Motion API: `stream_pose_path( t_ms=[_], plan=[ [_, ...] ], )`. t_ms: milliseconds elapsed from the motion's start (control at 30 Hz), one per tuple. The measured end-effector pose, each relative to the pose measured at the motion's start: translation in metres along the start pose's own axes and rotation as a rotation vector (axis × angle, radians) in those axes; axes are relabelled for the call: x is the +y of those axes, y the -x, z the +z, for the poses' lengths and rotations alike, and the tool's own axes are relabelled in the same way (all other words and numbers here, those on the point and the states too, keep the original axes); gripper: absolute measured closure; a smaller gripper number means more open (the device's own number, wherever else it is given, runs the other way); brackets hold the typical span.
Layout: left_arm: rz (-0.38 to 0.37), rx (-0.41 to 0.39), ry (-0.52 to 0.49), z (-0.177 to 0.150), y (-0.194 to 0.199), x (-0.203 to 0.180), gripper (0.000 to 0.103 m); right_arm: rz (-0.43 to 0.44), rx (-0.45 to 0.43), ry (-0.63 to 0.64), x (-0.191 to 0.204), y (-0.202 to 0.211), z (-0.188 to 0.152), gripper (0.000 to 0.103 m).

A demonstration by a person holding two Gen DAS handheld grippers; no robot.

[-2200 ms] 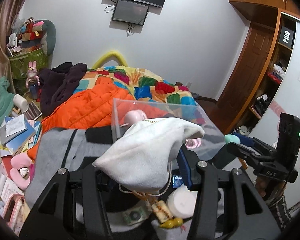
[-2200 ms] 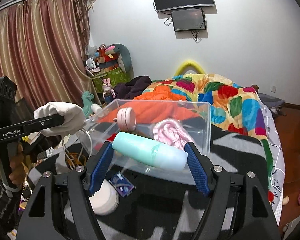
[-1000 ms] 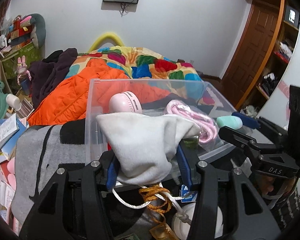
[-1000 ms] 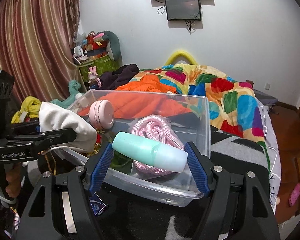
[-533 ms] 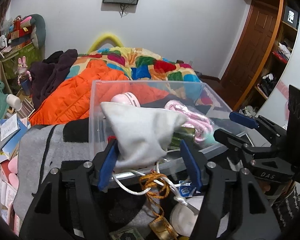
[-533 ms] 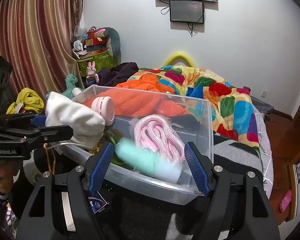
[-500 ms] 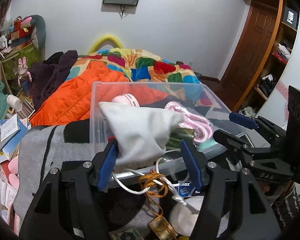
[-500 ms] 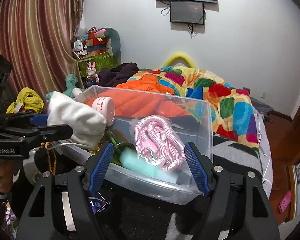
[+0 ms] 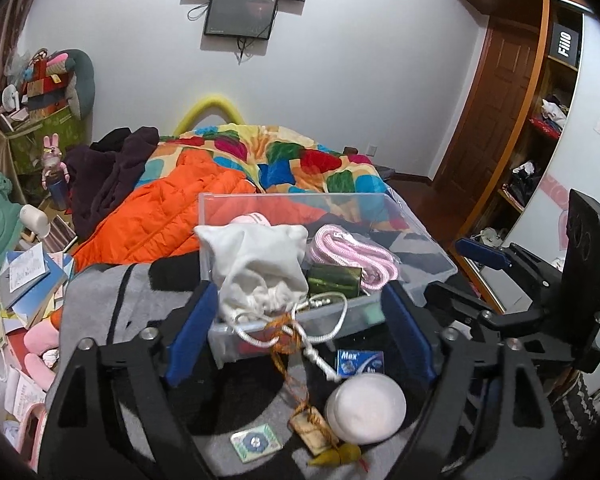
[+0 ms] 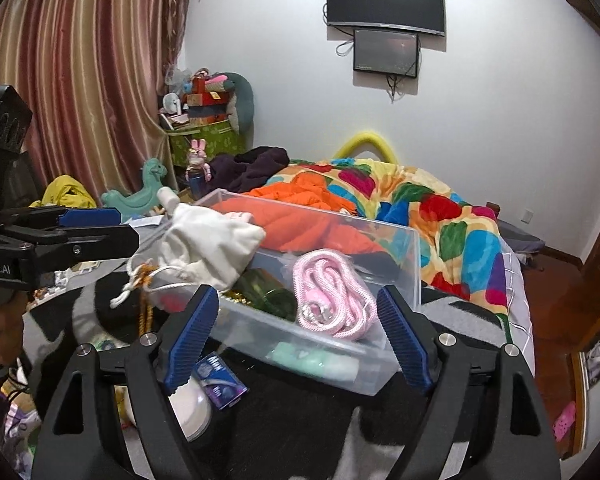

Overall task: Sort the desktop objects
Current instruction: 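Open both grippers to drop the white bag and mint-green tube into the box, then grasp the white round container with the right gripper while the left grasps the green square tile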

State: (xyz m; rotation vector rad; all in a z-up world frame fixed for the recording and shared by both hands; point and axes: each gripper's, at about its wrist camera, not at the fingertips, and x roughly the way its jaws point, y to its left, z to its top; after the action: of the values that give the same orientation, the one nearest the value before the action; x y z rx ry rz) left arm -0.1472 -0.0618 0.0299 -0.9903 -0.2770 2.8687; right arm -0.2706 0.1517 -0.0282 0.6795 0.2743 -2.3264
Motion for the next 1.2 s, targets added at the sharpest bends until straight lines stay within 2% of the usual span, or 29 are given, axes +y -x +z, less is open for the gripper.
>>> stream_pose_path(
  t_ms=[467,733,1067,1200],
  plan=[
    [0.108,0.075,-0.065,-0.049,0.016,0.01,0.012,0.11,0.029,0.066,0.039,0.012,-0.036,0.021],
    [0.158,0.191,-0.07,-0.082,0.0,0.031,0.012,0.142,0.112,0.119,0.058,-0.001,-0.065,0.021],
    [0.131,0.267,-0.084,-0.101,-0.016,0.036,0.012,0.172,0.199,0.088,0.066,-0.024,-0.078,0.021],
    [0.126,0.274,-0.083,-0.102,-0.023,0.035,0.012,0.161,0.179,0.1,0.073,-0.029,-0.078,0.021]
  ],
)
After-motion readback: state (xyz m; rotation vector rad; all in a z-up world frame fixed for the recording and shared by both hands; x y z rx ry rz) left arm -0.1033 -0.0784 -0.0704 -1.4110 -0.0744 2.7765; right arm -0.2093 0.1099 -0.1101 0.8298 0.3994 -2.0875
